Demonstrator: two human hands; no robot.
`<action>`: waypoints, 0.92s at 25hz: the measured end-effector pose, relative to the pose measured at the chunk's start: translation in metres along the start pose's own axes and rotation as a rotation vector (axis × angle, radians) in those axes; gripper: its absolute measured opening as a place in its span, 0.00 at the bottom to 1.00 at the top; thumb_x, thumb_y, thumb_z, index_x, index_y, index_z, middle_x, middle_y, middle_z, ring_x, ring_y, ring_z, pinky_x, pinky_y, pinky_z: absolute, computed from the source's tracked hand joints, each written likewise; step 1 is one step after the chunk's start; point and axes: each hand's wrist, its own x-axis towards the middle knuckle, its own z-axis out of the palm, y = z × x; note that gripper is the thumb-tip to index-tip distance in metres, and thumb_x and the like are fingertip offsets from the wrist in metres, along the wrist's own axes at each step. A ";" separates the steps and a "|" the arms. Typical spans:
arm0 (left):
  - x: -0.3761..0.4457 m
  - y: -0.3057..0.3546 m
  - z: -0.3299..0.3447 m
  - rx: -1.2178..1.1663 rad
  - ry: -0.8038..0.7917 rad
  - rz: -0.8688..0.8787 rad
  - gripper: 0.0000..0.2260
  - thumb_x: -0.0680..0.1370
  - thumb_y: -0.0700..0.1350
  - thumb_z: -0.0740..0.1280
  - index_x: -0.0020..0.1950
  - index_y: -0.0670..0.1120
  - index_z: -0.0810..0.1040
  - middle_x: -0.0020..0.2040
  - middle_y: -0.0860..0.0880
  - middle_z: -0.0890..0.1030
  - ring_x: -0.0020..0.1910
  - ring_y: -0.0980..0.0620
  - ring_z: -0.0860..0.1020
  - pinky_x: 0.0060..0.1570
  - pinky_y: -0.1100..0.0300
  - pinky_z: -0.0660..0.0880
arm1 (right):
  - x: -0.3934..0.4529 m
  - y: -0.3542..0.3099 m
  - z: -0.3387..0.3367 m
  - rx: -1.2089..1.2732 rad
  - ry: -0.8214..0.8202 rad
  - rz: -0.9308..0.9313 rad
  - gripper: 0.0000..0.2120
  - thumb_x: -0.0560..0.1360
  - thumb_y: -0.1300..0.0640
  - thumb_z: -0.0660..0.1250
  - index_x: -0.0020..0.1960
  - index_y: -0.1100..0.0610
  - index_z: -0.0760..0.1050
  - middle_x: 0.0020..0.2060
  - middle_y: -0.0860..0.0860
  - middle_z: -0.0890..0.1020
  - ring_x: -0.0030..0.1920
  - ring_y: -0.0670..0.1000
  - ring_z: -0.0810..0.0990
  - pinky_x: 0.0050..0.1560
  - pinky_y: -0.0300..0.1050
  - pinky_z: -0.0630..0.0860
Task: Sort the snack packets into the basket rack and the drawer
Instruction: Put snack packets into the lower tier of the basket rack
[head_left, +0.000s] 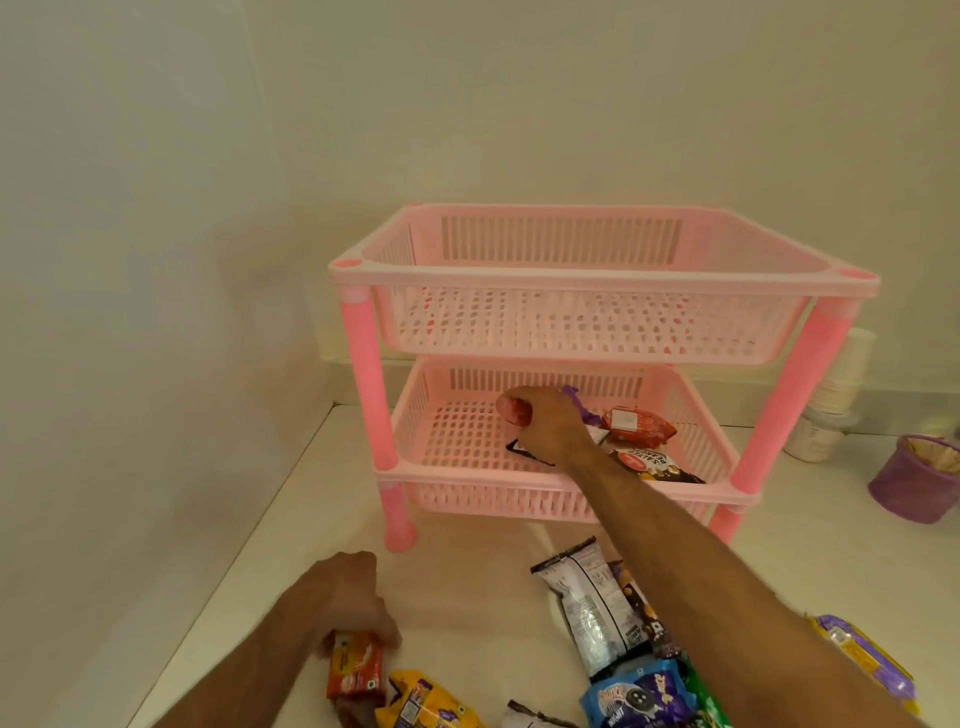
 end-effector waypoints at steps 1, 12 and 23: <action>0.003 0.000 -0.001 0.014 0.043 0.020 0.32 0.57 0.59 0.80 0.53 0.50 0.71 0.48 0.51 0.76 0.40 0.51 0.81 0.32 0.54 0.83 | 0.003 0.000 0.003 -0.040 -0.050 0.015 0.28 0.67 0.68 0.69 0.66 0.56 0.76 0.60 0.55 0.80 0.61 0.57 0.77 0.60 0.48 0.76; 0.017 0.014 -0.003 -0.139 0.390 0.302 0.32 0.62 0.55 0.80 0.59 0.58 0.67 0.54 0.56 0.76 0.47 0.57 0.76 0.37 0.67 0.69 | 0.003 -0.010 0.009 -0.208 -0.266 -0.017 0.30 0.78 0.50 0.64 0.77 0.56 0.60 0.78 0.59 0.56 0.74 0.64 0.63 0.72 0.59 0.65; -0.022 0.069 -0.017 -0.608 0.945 0.884 0.35 0.61 0.50 0.81 0.65 0.53 0.71 0.51 0.56 0.78 0.47 0.59 0.78 0.42 0.70 0.74 | -0.083 -0.060 -0.006 0.085 -0.137 -0.421 0.27 0.65 0.34 0.74 0.60 0.43 0.76 0.46 0.43 0.84 0.40 0.40 0.81 0.40 0.35 0.77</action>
